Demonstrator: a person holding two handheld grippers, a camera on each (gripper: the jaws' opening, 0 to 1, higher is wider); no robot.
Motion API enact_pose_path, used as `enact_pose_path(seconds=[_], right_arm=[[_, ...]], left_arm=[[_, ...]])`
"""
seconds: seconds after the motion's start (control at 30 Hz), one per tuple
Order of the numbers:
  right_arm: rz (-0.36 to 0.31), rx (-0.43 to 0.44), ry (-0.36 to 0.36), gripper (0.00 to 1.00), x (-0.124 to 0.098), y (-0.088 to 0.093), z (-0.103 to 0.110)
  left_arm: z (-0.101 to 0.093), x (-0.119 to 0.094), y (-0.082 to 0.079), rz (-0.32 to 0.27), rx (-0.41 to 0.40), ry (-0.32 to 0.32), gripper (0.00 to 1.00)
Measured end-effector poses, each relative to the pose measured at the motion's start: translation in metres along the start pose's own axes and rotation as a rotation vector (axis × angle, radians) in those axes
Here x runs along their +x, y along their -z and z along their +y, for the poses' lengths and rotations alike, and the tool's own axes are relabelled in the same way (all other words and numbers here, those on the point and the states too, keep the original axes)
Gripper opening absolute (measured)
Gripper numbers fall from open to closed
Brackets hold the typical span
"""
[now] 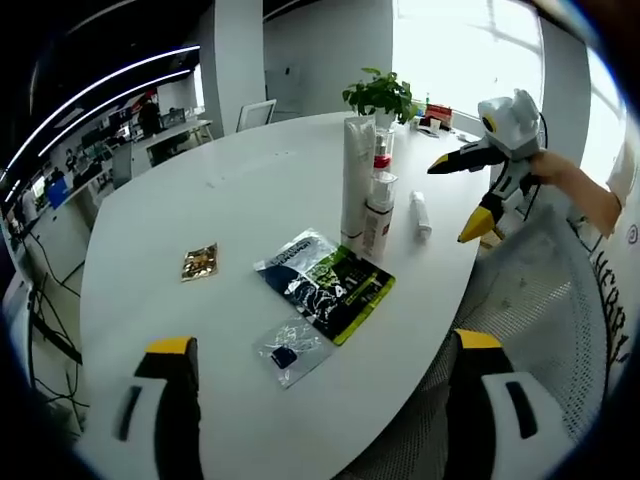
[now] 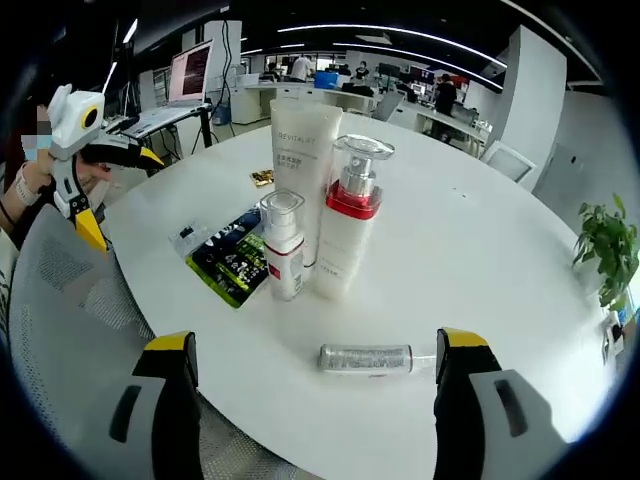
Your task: Arrange the skincare products in the storage area until every visible bottle or jar stands upright without overlapping.
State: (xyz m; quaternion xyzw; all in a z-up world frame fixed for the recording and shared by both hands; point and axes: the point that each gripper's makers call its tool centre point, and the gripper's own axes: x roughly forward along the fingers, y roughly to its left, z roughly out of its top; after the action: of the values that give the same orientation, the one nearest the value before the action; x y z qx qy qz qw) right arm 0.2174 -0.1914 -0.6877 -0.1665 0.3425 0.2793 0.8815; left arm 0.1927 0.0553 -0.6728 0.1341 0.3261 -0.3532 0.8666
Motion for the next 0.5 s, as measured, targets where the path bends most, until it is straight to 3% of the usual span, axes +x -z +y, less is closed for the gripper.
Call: enact_pose_path(seconds=[0.33, 0.5], right_arm=[[0.043, -0.007, 0.026, 0.99, 0.013, 0.027, -0.035], [-0.011, 0.067, -0.004, 0.98, 0.023, 0.035, -0.042]], left_arm=[[-0.003, 0.001, -0.001, -0.002, 0.001, 0.006, 0.99], [-0.005, 0.001, -0.001, -0.001, -0.003, 0.006, 0.99]])
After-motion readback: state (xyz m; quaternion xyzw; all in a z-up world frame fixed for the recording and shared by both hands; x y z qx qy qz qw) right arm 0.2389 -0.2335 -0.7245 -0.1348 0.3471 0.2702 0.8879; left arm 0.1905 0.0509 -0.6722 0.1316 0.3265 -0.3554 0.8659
